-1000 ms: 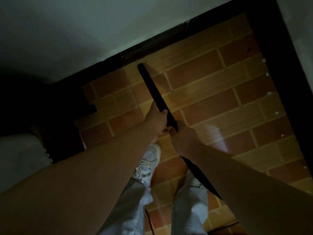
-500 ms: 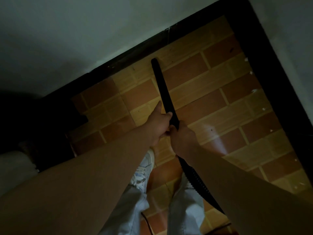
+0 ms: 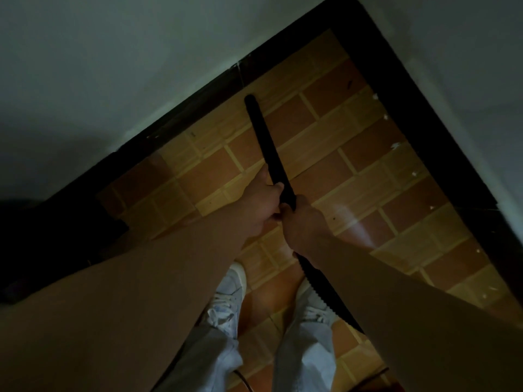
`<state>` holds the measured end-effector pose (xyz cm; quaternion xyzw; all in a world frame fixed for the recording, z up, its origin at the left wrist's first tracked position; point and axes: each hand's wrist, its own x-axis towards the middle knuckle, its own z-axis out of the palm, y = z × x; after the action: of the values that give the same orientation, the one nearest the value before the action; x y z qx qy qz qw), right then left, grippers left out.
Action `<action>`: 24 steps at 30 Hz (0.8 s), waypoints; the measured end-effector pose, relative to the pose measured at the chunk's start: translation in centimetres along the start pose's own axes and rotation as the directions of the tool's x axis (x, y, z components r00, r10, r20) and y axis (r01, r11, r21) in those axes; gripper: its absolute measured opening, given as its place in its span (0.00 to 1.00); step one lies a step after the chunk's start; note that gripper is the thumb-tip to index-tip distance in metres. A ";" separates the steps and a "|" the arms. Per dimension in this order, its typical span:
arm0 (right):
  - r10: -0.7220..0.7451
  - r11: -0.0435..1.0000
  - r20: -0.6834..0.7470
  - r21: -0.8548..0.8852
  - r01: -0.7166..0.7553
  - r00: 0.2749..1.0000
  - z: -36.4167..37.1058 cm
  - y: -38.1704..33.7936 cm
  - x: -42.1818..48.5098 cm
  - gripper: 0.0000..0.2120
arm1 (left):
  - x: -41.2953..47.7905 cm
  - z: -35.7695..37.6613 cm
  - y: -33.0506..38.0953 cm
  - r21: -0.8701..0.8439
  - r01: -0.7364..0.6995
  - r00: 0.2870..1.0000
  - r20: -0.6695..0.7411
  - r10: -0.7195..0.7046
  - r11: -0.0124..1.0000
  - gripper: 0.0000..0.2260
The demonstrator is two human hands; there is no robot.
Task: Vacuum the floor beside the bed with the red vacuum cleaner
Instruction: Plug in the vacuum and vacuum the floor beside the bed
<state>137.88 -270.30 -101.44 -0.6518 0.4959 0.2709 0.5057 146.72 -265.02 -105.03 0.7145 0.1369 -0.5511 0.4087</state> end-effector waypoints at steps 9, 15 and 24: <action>0.026 0.999 0.013 0.032 -0.027 1.000 -1.8 0.6 0.1 0.16 | 0.4 1.9 1.2 0.056 0.039 0.999 0.024 -0.041 0.998 0.28; 0.057 0.997 -0.006 0.058 -0.056 0.998 -3.8 2.4 -0.8 0.16 | -0.2 5.0 1.2 0.098 0.061 0.997 0.048 -0.066 0.993 0.28; 0.077 0.997 -0.017 0.026 -0.077 0.997 -7.9 5.8 -0.5 0.14 | -0.6 11.0 2.2 0.267 0.019 0.995 0.087 -0.044 0.964 0.26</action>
<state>131.21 -277.46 -100.61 -0.6282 0.5286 0.2781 0.4987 140.49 -274.33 -104.18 0.7344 0.0541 -0.6033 0.3063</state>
